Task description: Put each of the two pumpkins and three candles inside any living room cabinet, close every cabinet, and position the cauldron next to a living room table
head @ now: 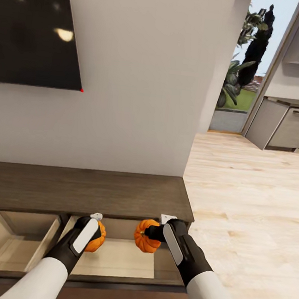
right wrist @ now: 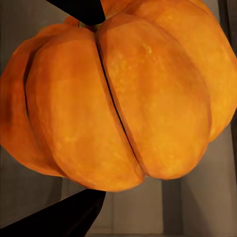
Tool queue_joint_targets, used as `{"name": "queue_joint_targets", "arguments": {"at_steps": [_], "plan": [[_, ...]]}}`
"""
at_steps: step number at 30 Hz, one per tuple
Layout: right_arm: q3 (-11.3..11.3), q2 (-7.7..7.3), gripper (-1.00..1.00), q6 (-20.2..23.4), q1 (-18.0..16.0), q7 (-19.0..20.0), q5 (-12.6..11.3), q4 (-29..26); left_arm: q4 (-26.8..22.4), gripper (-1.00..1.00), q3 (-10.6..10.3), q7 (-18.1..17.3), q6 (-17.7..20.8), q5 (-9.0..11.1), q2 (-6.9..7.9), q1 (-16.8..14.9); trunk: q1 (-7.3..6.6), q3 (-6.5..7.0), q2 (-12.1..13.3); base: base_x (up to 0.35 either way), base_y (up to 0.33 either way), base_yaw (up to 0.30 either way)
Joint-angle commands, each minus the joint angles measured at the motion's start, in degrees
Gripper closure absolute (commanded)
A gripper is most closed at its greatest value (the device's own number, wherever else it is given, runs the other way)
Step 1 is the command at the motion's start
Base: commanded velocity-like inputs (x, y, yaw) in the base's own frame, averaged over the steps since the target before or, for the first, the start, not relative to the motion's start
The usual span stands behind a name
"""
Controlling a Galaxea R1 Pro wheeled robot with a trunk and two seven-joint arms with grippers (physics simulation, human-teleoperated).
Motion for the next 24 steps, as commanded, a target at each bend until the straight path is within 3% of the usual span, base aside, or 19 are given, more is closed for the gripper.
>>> {"name": "queue_joint_targets", "arguments": {"at_steps": [1,7,14,24], "plan": [[0.08,0.00,1.00,0.08,-0.06,-0.55,-0.62,0.02,-0.02,1.00,-0.20,0.53,-0.39,0.46,0.04,-0.04,0.22,-0.24,-0.44,0.000,0.000,0.000],[0.12,0.00,1.00,-1.11,-0.08,-0.48,-0.57,0.40,0.08,1.00,-0.51,0.57,-1.18,0.50,-0.25,-0.05,1.53,-1.31,-2.85,0.000,0.000,0.000],[0.16,0.00,1.00,-3.55,-0.16,-0.48,-0.52,2.39,0.00,1.00,-0.65,0.66,-1.20,0.46,-2.66,-0.06,3.07,-2.57,-5.66,0.000,0.000,0.000],[0.32,0.00,1.00,-6.60,-0.17,-0.48,-0.52,2.98,-0.15,1.00,-0.75,0.67,-1.34,0.43,-3.01,-0.03,5.27,-4.36,-9.67,0.000,0.000,0.000]]}}
